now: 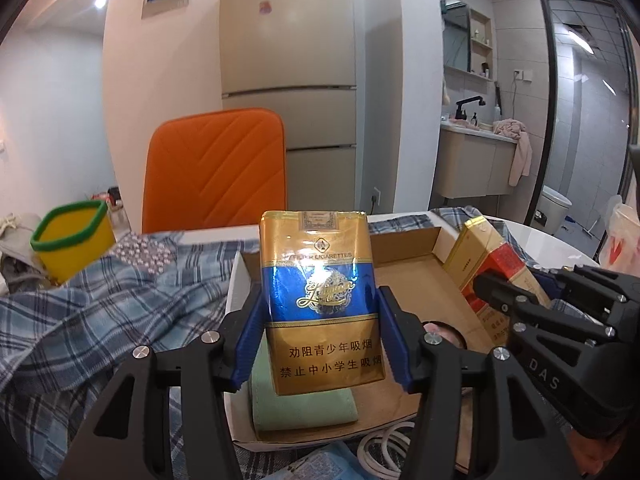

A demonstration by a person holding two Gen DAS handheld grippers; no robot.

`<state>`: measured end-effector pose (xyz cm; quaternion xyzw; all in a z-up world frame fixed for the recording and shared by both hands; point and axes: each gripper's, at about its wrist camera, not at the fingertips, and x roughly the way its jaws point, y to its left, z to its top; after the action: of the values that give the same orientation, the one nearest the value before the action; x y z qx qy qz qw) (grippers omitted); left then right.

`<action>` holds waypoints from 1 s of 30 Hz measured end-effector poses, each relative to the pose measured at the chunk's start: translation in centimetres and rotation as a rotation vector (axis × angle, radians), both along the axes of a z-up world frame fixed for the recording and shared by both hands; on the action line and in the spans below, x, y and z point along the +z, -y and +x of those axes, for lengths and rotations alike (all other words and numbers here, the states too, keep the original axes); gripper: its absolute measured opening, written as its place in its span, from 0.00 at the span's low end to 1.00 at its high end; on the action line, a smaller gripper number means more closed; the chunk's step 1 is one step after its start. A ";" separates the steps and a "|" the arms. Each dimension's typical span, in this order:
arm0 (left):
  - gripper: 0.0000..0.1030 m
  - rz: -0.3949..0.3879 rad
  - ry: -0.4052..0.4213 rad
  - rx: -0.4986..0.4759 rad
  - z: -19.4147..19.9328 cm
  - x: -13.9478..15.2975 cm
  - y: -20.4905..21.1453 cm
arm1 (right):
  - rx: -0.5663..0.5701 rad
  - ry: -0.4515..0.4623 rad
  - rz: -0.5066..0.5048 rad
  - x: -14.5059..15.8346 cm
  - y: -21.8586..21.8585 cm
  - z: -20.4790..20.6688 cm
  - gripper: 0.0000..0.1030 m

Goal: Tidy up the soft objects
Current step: 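Drop the gold-blue pack into the box while the right gripper lowers the red pack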

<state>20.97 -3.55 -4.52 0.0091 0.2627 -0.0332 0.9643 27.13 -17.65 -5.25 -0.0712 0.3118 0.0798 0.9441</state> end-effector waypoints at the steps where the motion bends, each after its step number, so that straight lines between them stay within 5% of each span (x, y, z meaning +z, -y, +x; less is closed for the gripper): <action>1: 0.52 -0.005 -0.007 0.003 0.1 -0.1 -0.1 | 0.001 -0.004 -0.002 -0.1 -0.1 0.1 0.24; 5: 0.54 -0.009 -0.011 0.004 0.2 0.0 -0.2 | 0.006 -0.002 -0.006 -0.1 -0.2 -0.1 0.24; 13: 0.80 -0.013 0.004 0.012 0.1 0.2 -0.5 | 0.001 -0.023 0.012 -0.2 0.1 0.2 0.24; 17: 0.80 -0.017 0.014 0.018 -0.2 0.4 -0.7 | 0.005 -0.048 0.017 -0.5 0.1 0.6 0.36; 19: 0.81 -0.013 0.025 0.022 -0.4 0.5 -0.7 | 0.002 -0.043 0.020 -0.5 0.2 0.6 0.51; 30: 0.82 -0.007 0.151 -0.012 -4.0 5.3 -1.4 | 0.003 0.016 0.092 2.1 1.4 -1.1 0.51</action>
<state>17.00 -2.14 0.81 0.0099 0.1889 -0.0391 0.9812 26.00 -19.02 -3.20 -0.0289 0.2999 0.0950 0.9488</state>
